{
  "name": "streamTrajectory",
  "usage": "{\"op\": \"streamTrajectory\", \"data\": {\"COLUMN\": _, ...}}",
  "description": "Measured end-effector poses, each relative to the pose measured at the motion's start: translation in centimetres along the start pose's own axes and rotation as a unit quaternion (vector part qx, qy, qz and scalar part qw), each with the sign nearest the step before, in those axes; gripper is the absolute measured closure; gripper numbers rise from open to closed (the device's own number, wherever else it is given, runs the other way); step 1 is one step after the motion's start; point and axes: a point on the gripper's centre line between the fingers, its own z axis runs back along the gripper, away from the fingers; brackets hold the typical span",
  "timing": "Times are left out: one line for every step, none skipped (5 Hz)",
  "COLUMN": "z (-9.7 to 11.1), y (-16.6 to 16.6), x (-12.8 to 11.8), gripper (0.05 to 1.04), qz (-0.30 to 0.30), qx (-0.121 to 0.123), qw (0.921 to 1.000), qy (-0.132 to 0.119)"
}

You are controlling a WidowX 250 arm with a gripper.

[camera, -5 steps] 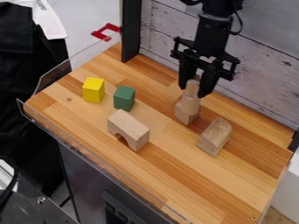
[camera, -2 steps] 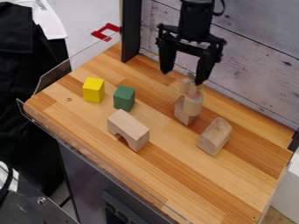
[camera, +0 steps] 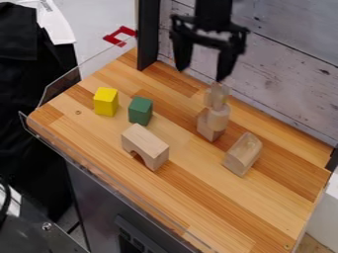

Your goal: Put the plus on top of the cylinder

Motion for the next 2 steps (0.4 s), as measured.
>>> {"op": "streamTrajectory", "data": {"z": 1.1, "y": 2.4, "x": 0.0, "gripper": 0.085, "qz": 0.027, "qx": -0.003, "qw": 0.9996, "qy": -0.007}}
{"op": "streamTrajectory", "data": {"z": 1.1, "y": 5.0, "x": 0.1, "gripper": 0.085, "qz": 0.047, "qx": 0.011, "qw": 0.9987, "qy": -0.015}}
